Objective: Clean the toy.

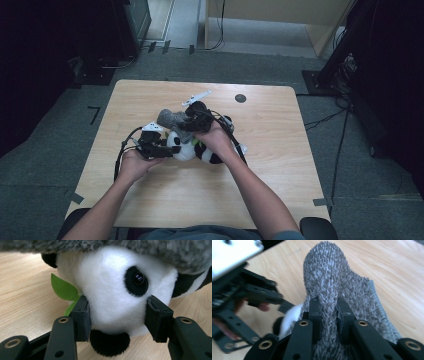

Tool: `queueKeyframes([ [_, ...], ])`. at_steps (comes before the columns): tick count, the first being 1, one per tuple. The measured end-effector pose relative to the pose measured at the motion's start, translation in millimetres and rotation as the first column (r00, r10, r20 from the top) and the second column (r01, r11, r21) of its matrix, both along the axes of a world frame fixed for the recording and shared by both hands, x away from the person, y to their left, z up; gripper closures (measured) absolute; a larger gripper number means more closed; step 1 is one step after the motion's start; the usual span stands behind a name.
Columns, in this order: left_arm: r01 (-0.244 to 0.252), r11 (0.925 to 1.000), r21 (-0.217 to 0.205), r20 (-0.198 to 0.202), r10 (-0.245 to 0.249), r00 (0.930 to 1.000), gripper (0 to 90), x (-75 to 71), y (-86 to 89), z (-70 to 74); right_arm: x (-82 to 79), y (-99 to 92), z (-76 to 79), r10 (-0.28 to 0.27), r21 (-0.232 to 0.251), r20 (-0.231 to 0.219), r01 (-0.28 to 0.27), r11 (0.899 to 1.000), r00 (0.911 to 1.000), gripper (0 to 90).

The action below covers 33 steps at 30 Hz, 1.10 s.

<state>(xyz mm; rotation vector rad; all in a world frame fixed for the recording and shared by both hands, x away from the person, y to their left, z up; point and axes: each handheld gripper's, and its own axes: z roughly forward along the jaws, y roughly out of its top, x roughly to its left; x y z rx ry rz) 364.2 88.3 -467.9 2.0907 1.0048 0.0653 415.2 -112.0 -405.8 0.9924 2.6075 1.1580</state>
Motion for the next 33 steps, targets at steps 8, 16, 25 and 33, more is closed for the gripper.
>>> queueKeyframes([
  [8,-0.001,1.0,-0.003,0.0,0.001,1.0,46.8,0.8,0.5,0.5,13.1,-12.4,-5.3,-0.043,-0.003,-0.032,0.043,0.999,0.9986,78.5],
  [16,0.0,1.0,-0.005,-0.001,0.0,1.0,47.1,0.5,0.9,0.5,21.0,-23.1,-6.9,-0.088,-0.032,-0.051,0.086,0.996,0.9949,78.7],
  [25,-0.002,0.9999,-0.014,0.0,0.002,1.0,47.1,0.1,1.0,0.5,25.6,-32.7,-8.9,-0.108,-0.037,-0.056,0.107,0.994,0.9926,78.5],
  [33,0.005,0.9998,-0.018,0.004,-0.005,1.0,46.7,0.1,1.0,0.0,25.4,-36.2,-6.3,-0.12,-0.025,-0.059,0.119,0.993,0.991,78.6],
])
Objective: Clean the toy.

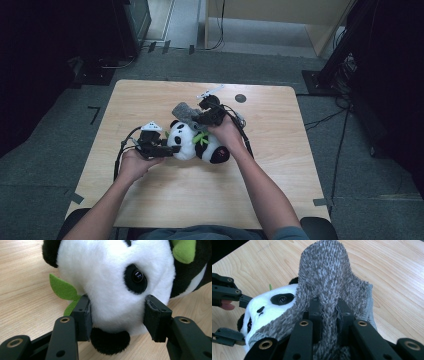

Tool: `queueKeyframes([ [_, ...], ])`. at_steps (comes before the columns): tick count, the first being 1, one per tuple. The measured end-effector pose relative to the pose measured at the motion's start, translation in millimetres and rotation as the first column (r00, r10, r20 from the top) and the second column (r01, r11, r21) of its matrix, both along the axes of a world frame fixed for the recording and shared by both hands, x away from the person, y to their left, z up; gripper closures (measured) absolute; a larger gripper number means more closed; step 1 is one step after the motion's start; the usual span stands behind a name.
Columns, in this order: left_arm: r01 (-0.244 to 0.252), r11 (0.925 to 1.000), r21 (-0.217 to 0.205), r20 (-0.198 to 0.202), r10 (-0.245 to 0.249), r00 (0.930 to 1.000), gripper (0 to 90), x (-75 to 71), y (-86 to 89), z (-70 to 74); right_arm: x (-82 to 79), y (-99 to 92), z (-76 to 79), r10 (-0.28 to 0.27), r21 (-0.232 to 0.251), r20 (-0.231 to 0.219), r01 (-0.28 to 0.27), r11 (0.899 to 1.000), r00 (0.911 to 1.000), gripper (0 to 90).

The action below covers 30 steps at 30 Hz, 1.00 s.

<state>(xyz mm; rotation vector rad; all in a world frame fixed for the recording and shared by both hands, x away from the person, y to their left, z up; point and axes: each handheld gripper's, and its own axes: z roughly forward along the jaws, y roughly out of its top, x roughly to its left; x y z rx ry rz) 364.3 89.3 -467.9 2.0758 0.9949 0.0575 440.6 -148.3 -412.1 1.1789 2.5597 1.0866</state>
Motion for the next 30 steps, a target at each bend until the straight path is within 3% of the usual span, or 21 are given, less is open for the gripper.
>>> queueKeyframes([
  [3,0.008,1.0,0.004,-0.002,-0.008,1.0,46.2,0.3,1.0,-0.7,-2.4,-0.1,6.0,-0.015,0.026,-0.011,0.016,1.0,0.9998,78.5],
  [10,0.003,1.0,0.001,-0.008,-0.003,1.0,45.8,1.0,1.1,-0.7,-10.3,3.4,32.6,0.002,0.098,0.032,-0.005,0.995,0.9995,78.1],
  [16,0.002,1.0,0.002,-0.002,-0.002,1.0,45.0,0.9,1.1,-1.2,-16.5,17.9,44.0,0.043,0.097,0.053,-0.048,0.994,0.9977,77.5],
  [22,0.003,1.0,0.0,-0.001,-0.003,1.0,44.4,0.5,1.6,-1.5,-22.7,38.3,40.9,0.091,0.078,0.063,-0.096,0.992,0.9939,76.4],
  [30,0.0,1.0,-0.002,-0.006,0.0,1.0,43.7,0.7,1.7,-1.8,-22.0,51.0,17.4,0.121,0.043,0.002,-0.121,0.992,0.9926,73.1],
])
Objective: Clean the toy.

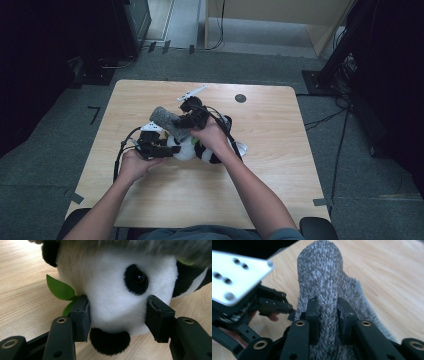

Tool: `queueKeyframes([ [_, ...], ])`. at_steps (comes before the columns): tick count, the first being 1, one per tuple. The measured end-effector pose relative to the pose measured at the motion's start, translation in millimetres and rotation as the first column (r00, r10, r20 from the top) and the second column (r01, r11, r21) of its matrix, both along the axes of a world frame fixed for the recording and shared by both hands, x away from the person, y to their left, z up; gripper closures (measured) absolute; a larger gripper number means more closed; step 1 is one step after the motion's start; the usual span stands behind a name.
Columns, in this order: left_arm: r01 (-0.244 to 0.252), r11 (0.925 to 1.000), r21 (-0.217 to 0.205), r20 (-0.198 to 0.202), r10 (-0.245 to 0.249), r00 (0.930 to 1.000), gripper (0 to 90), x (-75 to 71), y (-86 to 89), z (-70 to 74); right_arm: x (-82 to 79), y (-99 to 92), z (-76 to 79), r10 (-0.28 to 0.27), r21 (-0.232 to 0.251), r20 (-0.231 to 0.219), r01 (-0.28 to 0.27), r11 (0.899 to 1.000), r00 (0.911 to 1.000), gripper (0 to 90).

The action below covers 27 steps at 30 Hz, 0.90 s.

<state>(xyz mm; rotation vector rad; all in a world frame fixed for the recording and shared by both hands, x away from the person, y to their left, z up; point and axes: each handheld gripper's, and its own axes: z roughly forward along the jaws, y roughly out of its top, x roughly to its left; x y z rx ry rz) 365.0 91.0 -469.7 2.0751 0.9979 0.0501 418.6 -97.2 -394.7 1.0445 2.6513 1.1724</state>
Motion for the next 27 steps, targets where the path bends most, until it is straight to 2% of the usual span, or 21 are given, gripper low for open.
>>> queueKeyframes([
  [3,-0.004,1.0,-0.005,-0.007,0.004,1.0,43.2,0.6,0.6,-0.7,0.7,0.9,-9.8,0.009,-0.031,0.004,-0.009,0.999,0.9999,71.2],
  [7,-0.002,1.0,-0.009,-0.005,0.002,1.0,43.1,0.3,0.7,-0.7,2.6,-6.2,-13.9,0.002,0.013,-0.008,-0.002,1.0,1.0,72.3],
  [11,-0.004,0.9999,-0.013,-0.007,0.004,1.0,43.1,0.4,0.9,-0.8,4.4,-10.1,-13.6,-0.002,-0.002,0.008,0.002,1.0,1.0,72.6],
  [27,-0.002,0.9998,-0.02,-0.009,0.002,1.0,42.7,0.4,1.8,-1.4,17.8,-39.8,-16.2,-0.098,-0.037,0.021,0.099,0.994,0.9949,72.3],
])
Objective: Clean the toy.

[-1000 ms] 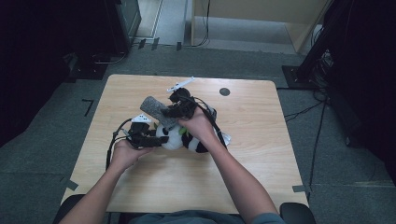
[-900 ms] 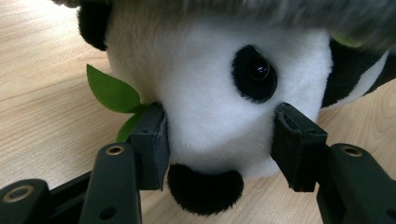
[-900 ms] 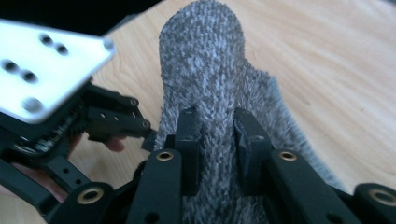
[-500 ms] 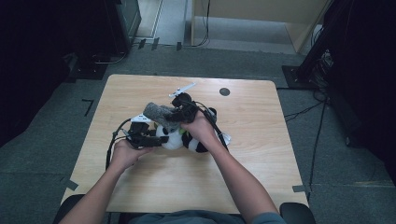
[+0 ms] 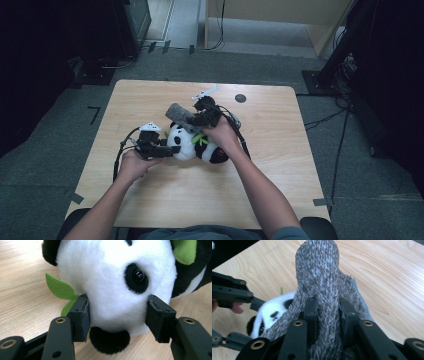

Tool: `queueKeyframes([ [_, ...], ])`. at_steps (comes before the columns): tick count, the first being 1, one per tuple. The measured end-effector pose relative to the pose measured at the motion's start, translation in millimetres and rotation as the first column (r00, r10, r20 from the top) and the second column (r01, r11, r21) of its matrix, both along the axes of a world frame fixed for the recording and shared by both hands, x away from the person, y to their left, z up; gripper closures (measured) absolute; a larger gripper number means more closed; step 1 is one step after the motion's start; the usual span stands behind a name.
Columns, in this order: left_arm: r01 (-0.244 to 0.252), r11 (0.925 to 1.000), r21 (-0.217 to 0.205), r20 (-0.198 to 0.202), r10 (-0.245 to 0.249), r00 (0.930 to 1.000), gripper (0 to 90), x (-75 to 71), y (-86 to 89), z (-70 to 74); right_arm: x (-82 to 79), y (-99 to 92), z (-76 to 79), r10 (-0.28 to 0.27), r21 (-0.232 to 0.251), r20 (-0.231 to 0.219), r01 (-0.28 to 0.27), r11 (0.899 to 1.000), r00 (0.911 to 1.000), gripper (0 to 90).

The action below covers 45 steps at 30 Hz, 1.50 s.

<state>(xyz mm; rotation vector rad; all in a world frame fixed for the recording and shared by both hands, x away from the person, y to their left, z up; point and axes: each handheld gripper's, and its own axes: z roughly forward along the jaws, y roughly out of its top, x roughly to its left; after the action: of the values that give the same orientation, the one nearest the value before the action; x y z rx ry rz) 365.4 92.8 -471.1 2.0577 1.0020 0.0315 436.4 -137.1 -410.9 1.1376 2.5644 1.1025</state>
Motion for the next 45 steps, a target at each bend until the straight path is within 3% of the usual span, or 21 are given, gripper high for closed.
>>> queueKeyframes([
  [8,0.001,1.0,-0.001,0.002,-0.001,1.0,42.5,-0.4,-0.4,0.1,3.0,-9.3,0.0,-0.023,-0.008,0.001,0.023,1.0,0.9997,73.4],
  [14,0.006,0.9999,0.011,0.002,-0.006,1.0,42.2,-0.7,-0.6,-0.1,2.0,-10.7,4.4,-0.04,0.046,-0.032,0.041,0.998,0.9987,74.5],
  [21,0.003,1.0,0.007,-0.001,-0.003,1.0,42.2,0.3,-0.6,-0.3,-4.1,-17.0,23.0,-0.041,0.121,-0.003,0.041,0.992,0.9991,75.1],
  [28,0.001,1.0,0.008,-0.002,-0.001,1.0,42.3,0.3,-0.7,-0.2,-11.3,-29.3,44.8,-0.052,0.132,0.047,0.046,0.99,0.9975,75.1],
  [34,0.001,1.0,0.008,-0.003,-0.001,1.0,42.3,0.4,-0.8,-0.1,-20.1,-44.1,61.2,-0.062,0.101,0.106,0.052,0.994,0.9924,75.0],
  [37,0.0,1.0,0.008,-0.004,0.0,1.0,42.2,0.5,-1.0,0.0,-24.7,-51.0,64.1,-0.067,0.074,0.114,0.059,0.996,0.9912,75.0],
  [40,-0.002,0.9999,0.01,-0.005,0.002,1.0,42.3,0.5,-1.2,0.3,-28.7,-53.8,59.5,-0.06,0.054,0.101,0.055,0.997,0.9931,75.0],
  [45,-0.004,1.0,0.008,-0.008,0.004,1.0,42.3,0.5,-1.4,0.4,-31.5,-49.9,39.4,-0.04,0.021,0.071,0.038,0.999,0.9967,75.0],
])
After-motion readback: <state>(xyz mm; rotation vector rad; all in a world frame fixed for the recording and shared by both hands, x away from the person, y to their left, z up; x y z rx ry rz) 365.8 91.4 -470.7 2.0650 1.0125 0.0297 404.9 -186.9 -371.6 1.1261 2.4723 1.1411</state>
